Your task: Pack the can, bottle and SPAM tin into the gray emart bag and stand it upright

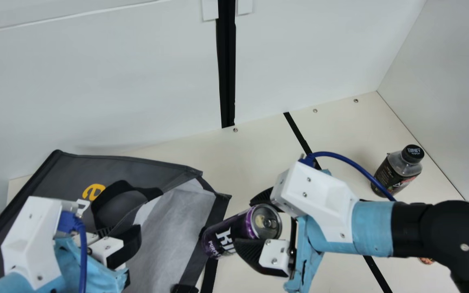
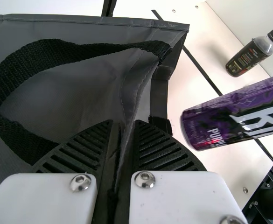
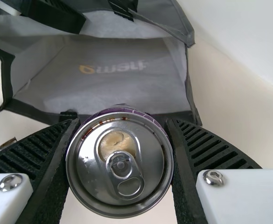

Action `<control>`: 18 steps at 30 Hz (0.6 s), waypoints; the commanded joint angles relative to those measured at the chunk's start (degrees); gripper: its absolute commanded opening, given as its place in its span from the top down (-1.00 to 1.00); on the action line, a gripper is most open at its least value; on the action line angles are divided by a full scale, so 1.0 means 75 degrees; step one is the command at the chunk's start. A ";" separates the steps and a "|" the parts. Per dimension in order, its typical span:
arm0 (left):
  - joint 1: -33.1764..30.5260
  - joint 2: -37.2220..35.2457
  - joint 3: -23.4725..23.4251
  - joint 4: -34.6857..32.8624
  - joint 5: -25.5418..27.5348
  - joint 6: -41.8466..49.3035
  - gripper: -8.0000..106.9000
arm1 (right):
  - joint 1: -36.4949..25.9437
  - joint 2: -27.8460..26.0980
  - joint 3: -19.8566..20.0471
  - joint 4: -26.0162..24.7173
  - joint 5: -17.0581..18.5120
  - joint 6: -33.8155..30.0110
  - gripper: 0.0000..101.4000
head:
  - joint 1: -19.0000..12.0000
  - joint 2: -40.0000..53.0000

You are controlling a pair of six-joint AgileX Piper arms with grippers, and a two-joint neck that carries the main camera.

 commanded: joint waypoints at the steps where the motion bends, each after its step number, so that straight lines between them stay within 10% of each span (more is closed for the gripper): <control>1: 0.0000 0.0000 0.0000 0.0000 0.0000 0.0000 1.00 | 0.0136 0.0058 0.0048 0.0055 -0.0170 -0.0030 1.00 | -0.0173 -0.0007; 18: 0.0000 0.0000 0.0000 0.0000 0.0000 0.0000 1.00 | 0.1217 0.1027 0.0385 0.0817 -0.1696 -0.0816 1.00 | -0.0173 -0.0007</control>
